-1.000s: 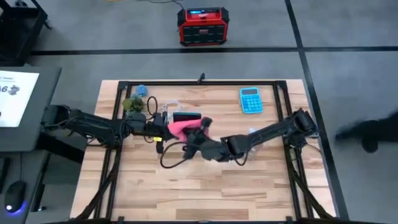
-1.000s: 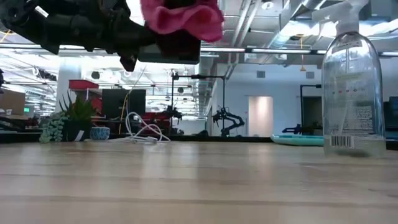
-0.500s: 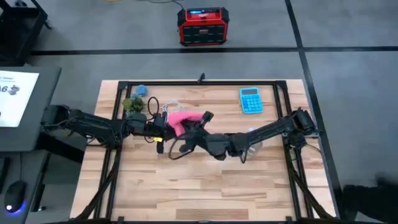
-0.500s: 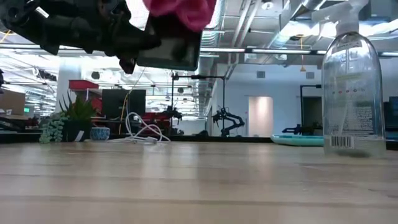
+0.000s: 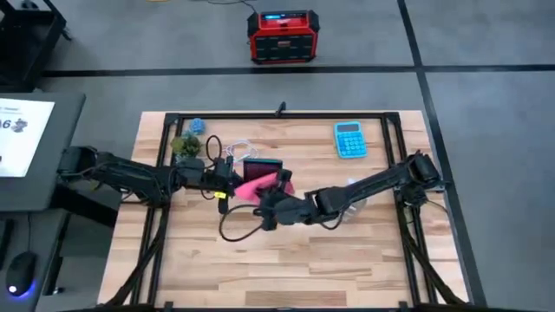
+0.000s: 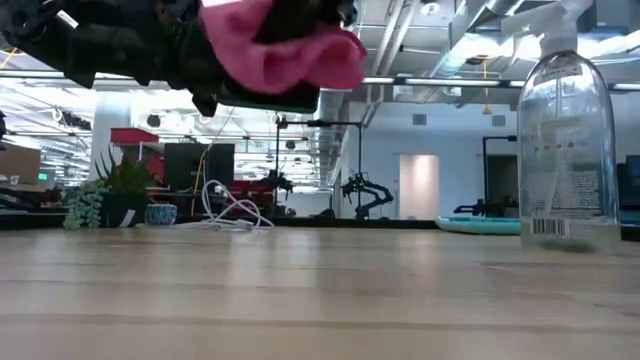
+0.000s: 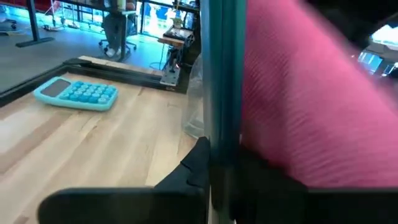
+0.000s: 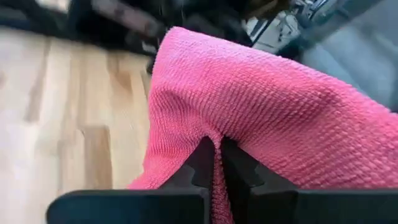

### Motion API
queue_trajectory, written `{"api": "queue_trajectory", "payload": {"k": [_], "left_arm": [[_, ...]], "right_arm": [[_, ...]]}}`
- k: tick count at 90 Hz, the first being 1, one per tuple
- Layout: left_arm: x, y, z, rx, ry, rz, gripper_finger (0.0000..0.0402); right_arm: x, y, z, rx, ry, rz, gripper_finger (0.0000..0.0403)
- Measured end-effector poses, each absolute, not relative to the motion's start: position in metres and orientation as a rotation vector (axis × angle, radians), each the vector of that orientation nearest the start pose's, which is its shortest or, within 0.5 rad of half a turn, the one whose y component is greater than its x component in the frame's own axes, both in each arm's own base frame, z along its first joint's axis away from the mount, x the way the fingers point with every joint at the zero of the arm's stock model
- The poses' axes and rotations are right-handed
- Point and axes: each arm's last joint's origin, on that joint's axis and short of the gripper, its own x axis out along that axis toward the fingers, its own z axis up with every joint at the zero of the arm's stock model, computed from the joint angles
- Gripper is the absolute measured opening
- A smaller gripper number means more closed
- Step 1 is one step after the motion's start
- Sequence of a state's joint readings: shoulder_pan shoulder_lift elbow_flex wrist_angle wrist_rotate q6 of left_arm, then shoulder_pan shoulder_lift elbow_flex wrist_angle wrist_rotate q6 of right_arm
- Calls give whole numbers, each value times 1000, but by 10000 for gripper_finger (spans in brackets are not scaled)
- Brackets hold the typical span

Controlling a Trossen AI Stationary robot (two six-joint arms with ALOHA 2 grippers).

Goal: Apply microfiber cloth
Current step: Wipe the front of the cellphone with the pink microfiber cloth

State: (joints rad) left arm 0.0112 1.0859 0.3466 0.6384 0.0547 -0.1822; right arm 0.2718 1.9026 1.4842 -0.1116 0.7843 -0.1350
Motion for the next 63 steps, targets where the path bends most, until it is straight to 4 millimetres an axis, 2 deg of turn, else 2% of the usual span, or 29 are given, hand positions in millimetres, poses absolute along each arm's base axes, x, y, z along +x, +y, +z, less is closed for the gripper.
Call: {"api": "queue_trajectory", "payload": {"k": [8,23,32,39,48,63], "left_arm": [[215,1,207,-180,99,-25,13],[215,1,207,-190,105,-24,13],[214,1,205,-189,119,-28,13],[214,1,204,-185,130,-35,13],[214,0,204,-179,131,-49,13],[214,0,205,-178,127,-48,13]], "right_arm": [[419,96,275,-464,446,-601,0],[412,100,306,-532,331,-862,0],[409,106,310,-554,335,-916,0],[407,112,306,-597,370,-890,0],[402,124,292,-633,436,-743,0],[390,130,268,-492,577,-525,0]]}}
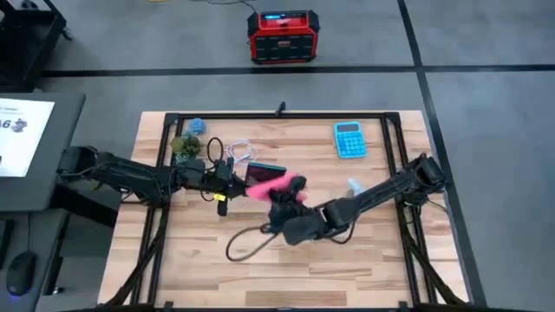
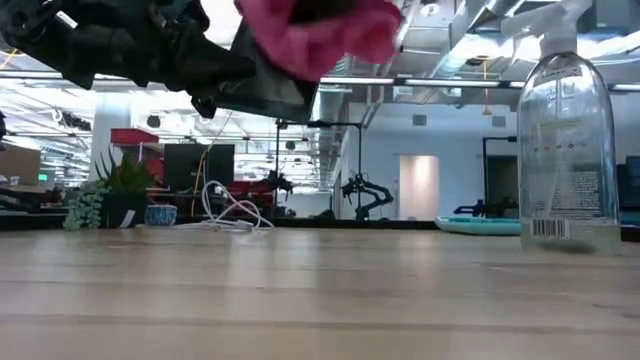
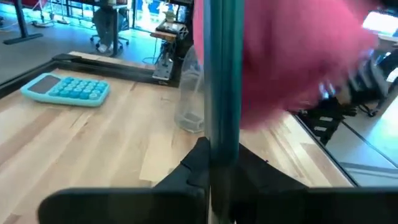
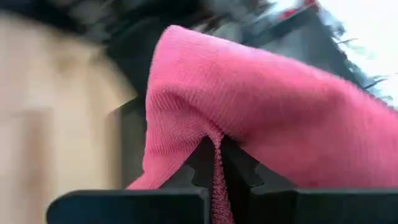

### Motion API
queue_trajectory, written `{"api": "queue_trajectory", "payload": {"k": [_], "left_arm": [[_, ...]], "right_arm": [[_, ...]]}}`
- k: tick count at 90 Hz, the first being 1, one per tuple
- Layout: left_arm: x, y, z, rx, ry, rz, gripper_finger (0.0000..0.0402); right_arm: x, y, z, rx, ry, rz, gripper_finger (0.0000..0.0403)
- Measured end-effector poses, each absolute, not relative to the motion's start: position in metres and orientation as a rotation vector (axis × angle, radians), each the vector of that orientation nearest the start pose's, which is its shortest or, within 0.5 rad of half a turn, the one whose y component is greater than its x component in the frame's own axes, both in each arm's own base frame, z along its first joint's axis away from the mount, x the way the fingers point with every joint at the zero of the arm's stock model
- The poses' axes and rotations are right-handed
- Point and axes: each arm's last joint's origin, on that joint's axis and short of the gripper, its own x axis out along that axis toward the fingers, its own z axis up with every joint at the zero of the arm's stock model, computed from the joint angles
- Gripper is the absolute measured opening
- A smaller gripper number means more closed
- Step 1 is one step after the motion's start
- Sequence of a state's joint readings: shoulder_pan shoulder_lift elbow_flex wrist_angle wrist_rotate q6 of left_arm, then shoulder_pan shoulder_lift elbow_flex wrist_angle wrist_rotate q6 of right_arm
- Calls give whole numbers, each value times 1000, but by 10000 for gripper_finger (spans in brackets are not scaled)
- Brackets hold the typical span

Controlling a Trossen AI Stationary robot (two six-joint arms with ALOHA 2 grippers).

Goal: Apply microfiber cloth
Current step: Wipe the front of the cellphone with the pink microfiber cloth

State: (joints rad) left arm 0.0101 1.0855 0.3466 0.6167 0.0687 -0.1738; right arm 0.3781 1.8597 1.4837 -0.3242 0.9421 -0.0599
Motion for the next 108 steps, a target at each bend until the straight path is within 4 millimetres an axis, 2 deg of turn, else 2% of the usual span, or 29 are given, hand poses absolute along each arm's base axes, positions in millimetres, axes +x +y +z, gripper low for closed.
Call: {"api": "queue_trajectory", "payload": {"k": [6,13,21,36,42,51,70,77,87,98,108], "left_arm": [[214,0,205,-179,126,-43,13],[214,1,205,-180,126,-37,13],[214,1,205,-181,123,-33,13],[214,1,205,-184,121,-28,13],[214,1,205,-185,125,-28,13],[214,1,205,-184,126,-28,13],[214,1,205,-183,126,-40,13],[214,1,205,-183,125,-37,13],[214,1,205,-183,125,-36,13],[214,1,205,-183,122,-32,13],[214,1,205,-184,125,-30,13]], "right_arm": [[386,126,266,-431,623,-483,0],[384,122,269,-427,621,-522,0],[383,119,280,-482,558,-633,0],[375,122,308,-587,428,-975,0],[374,122,311,-595,421,-1011,0],[375,125,309,-569,423,-909,0],[384,127,281,-360,565,-413,0],[389,124,275,-294,592,-325,0],[400,117,276,-336,499,-483,0],[404,115,294,-399,353,-710,0],[406,113,307,-428,286,-818,0]]}}
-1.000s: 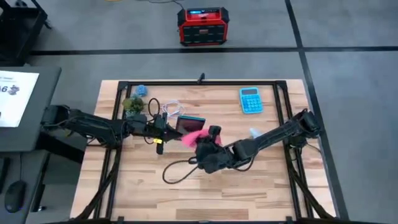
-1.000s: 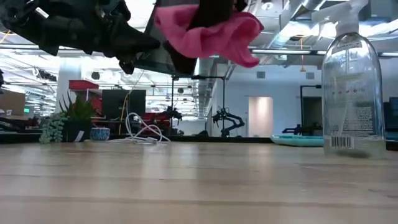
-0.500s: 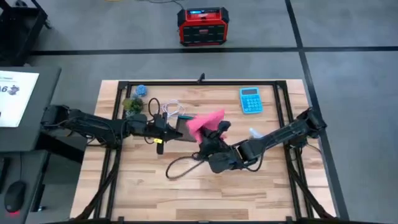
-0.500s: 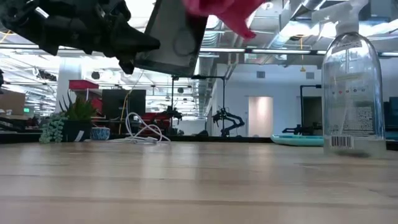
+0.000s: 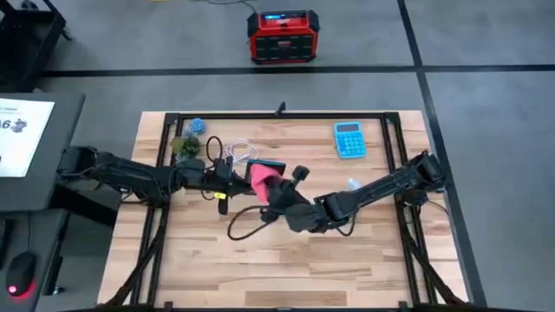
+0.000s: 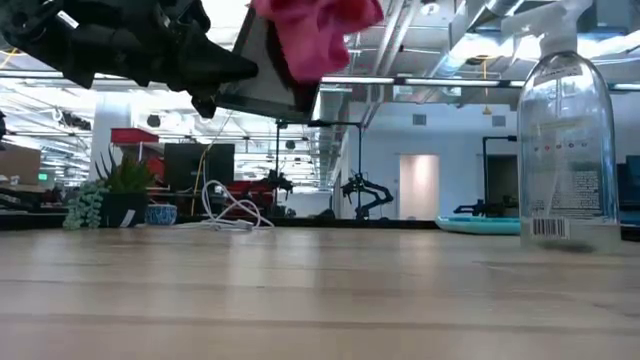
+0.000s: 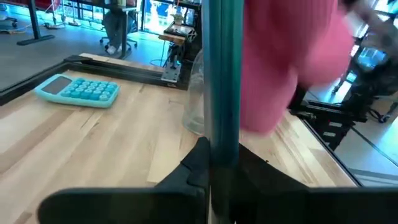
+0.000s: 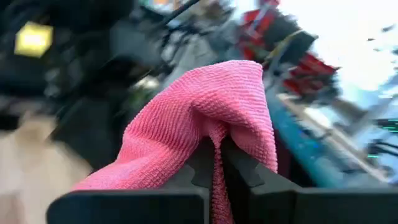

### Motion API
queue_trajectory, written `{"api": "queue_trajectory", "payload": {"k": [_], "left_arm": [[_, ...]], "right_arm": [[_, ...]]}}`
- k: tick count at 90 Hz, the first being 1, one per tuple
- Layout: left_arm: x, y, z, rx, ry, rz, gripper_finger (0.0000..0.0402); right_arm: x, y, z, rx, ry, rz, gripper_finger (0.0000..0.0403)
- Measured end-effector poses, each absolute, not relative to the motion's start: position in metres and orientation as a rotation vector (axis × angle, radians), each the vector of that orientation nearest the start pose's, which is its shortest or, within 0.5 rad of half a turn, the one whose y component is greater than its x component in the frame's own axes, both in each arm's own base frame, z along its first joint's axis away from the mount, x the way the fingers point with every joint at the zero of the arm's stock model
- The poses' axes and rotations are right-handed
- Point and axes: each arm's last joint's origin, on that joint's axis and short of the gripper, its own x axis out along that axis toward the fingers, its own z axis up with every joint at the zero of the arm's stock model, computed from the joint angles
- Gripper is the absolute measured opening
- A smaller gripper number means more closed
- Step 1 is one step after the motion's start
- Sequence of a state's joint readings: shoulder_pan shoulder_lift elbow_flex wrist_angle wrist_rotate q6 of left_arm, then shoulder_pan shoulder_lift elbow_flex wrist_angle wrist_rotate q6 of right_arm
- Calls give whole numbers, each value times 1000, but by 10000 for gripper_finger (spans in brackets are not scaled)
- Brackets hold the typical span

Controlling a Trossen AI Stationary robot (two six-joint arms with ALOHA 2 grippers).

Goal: Apply microfiber cloth
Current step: Wipe the front of the cellphone with the pink microfiber cloth

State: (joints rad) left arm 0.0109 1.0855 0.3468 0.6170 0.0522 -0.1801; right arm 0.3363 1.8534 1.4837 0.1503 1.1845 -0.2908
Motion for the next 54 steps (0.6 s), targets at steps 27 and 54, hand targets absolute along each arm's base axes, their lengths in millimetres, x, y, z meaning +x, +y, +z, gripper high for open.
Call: {"api": "queue_trajectory", "payload": {"k": [27,54], "left_arm": [[214,1,204,-180,128,-38,13],[214,1,205,-183,117,-21,13]], "right_arm": [[411,105,284,-327,434,-378,0],[420,95,269,-297,406,-647,0]]}}
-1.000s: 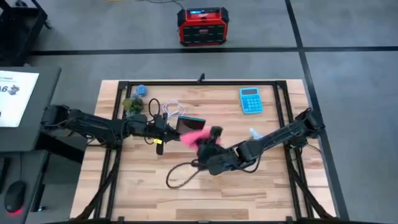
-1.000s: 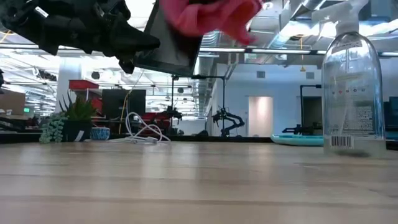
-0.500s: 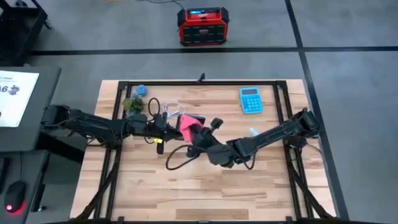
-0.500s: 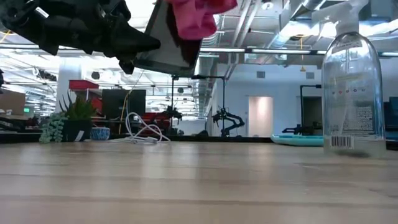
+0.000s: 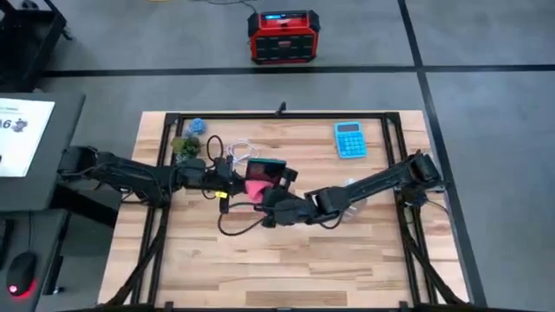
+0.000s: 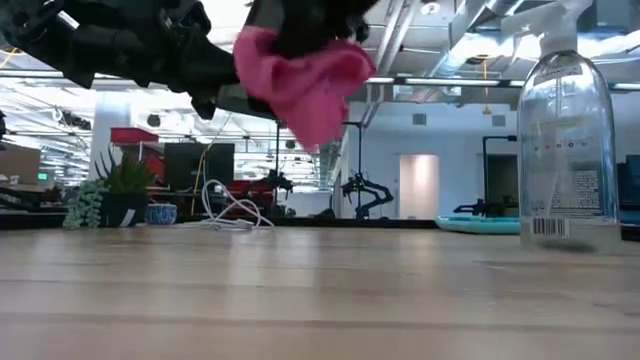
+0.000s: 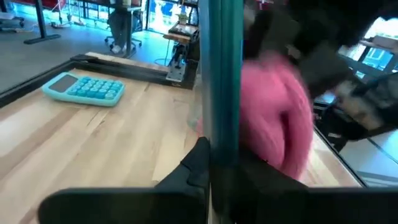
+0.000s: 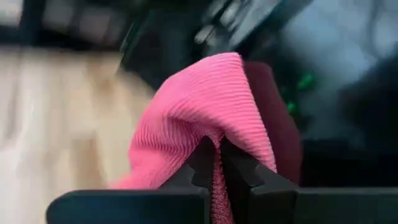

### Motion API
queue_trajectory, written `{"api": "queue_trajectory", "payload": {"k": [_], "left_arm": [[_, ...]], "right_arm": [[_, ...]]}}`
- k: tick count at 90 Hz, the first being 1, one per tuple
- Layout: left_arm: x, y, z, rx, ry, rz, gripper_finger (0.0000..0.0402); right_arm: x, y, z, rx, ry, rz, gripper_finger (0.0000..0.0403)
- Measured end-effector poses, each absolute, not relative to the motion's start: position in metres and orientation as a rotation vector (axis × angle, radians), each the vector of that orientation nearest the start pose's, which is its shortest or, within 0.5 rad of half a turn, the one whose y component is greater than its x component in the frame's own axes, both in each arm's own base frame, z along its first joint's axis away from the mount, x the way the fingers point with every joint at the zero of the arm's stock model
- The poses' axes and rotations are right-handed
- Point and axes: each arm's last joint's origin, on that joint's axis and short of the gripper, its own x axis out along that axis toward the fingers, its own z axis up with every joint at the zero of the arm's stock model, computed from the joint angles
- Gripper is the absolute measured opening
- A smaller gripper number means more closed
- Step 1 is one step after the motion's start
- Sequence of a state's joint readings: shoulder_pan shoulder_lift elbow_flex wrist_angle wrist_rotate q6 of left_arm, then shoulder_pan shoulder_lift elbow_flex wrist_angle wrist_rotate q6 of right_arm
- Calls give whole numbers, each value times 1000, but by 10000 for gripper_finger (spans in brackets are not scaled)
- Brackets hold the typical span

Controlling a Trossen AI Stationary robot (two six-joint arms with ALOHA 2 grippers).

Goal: Apply microfiber cloth
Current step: Wipe the front of the cellphone with the pink microfiber cloth

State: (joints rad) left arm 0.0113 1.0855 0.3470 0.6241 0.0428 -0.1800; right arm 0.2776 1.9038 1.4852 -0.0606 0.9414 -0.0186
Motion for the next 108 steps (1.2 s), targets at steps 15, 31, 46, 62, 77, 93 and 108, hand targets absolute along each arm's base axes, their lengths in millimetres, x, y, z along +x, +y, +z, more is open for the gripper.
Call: {"api": "queue_trajectory", "payload": {"k": [15,31,46,62,77,93,108], "left_arm": [[214,1,205,-187,121,-28,13],[214,0,204,-189,135,-36,13],[214,1,202,-193,144,-24,13],[214,2,203,-201,136,9,13],[214,2,207,-201,109,7,13],[214,2,203,-207,139,2,13],[214,3,202,-232,147,7,13]], "right_arm": [[416,105,291,-441,317,-837,0],[416,106,288,-464,349,-758,0],[417,93,260,-295,495,-574,0],[426,77,249,-277,532,-517,0],[431,81,278,-433,418,-606,0],[431,82,302,-442,364,-642,0],[433,80,284,-411,461,-495,0]]}}
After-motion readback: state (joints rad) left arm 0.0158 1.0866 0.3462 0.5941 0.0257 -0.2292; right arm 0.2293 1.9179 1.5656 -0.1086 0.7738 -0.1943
